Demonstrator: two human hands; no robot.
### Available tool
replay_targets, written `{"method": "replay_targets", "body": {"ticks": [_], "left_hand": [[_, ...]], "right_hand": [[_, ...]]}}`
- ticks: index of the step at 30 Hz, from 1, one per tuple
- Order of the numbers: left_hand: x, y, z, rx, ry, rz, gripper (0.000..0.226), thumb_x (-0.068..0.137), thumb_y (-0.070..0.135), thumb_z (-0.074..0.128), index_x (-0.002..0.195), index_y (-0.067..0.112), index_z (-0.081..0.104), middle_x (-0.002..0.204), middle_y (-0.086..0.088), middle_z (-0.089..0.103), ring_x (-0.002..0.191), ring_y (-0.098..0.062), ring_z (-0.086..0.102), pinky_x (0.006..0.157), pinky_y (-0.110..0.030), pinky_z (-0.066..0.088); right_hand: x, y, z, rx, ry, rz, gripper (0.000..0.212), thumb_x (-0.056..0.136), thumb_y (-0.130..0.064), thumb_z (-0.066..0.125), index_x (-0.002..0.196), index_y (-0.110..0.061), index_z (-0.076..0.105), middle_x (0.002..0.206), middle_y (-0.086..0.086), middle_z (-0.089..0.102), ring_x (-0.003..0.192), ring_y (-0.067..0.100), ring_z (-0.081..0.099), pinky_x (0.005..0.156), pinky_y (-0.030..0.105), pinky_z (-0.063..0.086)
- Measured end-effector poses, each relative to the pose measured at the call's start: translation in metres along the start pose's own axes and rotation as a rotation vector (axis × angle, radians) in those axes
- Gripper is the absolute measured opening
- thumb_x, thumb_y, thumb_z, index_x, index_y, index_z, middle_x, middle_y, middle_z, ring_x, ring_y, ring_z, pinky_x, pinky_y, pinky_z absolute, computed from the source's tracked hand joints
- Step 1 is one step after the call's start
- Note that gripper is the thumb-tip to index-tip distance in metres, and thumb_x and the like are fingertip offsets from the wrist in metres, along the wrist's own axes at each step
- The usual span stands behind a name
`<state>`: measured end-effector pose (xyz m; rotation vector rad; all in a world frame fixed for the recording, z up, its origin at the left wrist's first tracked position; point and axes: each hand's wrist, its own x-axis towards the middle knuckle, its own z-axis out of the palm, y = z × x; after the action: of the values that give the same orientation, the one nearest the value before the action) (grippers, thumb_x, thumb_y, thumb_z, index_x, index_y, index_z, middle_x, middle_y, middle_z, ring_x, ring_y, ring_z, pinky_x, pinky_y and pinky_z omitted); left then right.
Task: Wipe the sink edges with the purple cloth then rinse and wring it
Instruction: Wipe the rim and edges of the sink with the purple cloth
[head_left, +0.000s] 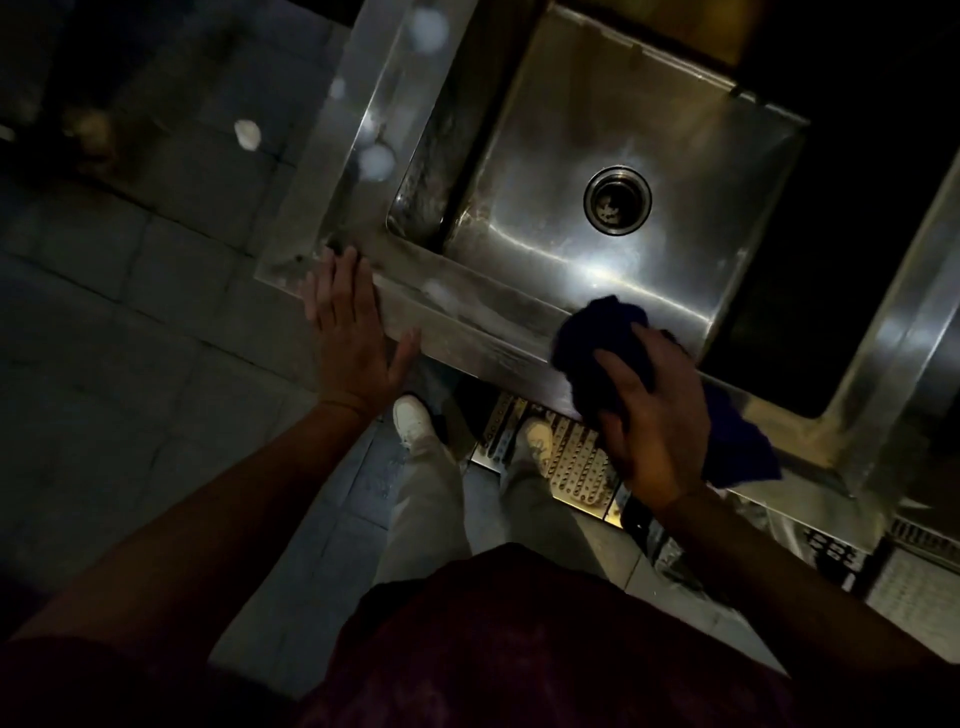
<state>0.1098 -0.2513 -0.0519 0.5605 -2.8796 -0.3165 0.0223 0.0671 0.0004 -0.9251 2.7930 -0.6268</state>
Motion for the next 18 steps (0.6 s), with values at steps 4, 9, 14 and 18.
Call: {"method": "replay_targets", "body": {"ticks": [4, 9, 14, 18], "left_hand": [[0.001, 0.000, -0.001, 0.009, -0.008, -0.011, 0.081, 0.094, 0.057, 0.038, 0.148, -0.004, 0.032, 0.158, -0.025, 0.028, 0.149, -0.039, 0.016, 0.121, -0.059, 0.012], [0.001, 0.005, -0.006, 0.003, -0.032, -0.045, 0.080, 0.093, 0.055, 0.041, 0.148, -0.004, 0.034, 0.158, -0.023, 0.028, 0.150, -0.040, 0.019, 0.121, -0.058, 0.014], [0.011, -0.012, -0.029, -0.063, -0.062, -0.062, 0.078, 0.092, 0.053, 0.057, 0.150, 0.004, 0.034, 0.160, -0.019, 0.026, 0.148, -0.033, 0.027, 0.119, -0.052, 0.026], [0.042, -0.044, -0.039, 0.017, -0.022, -0.084, 0.076, 0.095, 0.050, 0.051, 0.149, -0.002, 0.033, 0.159, -0.027, 0.024, 0.146, -0.039, 0.029, 0.119, -0.048, 0.025]], "right_hand": [[0.040, -0.045, 0.029, 0.058, -0.017, -0.052, 0.052, 0.082, -0.024, 0.068, 0.133, -0.016, 0.060, 0.149, 0.024, 0.044, 0.140, 0.041, 0.035, 0.114, 0.058, 0.032], [0.087, -0.077, 0.046, 0.181, -0.048, -0.111, 0.045, 0.084, -0.022, 0.068, 0.128, -0.015, 0.065, 0.141, 0.021, 0.053, 0.129, 0.038, 0.048, 0.108, 0.051, 0.041], [0.085, -0.047, 0.007, 0.339, -0.053, -0.070, 0.046, 0.082, -0.024, 0.053, 0.126, -0.017, 0.067, 0.135, 0.013, 0.060, 0.122, 0.031, 0.056, 0.101, 0.045, 0.047], [0.032, 0.013, -0.031, 0.235, -0.074, -0.139, 0.052, 0.083, -0.023, 0.053, 0.134, -0.019, 0.059, 0.143, 0.015, 0.054, 0.128, 0.033, 0.052, 0.103, 0.049, 0.044]]}}
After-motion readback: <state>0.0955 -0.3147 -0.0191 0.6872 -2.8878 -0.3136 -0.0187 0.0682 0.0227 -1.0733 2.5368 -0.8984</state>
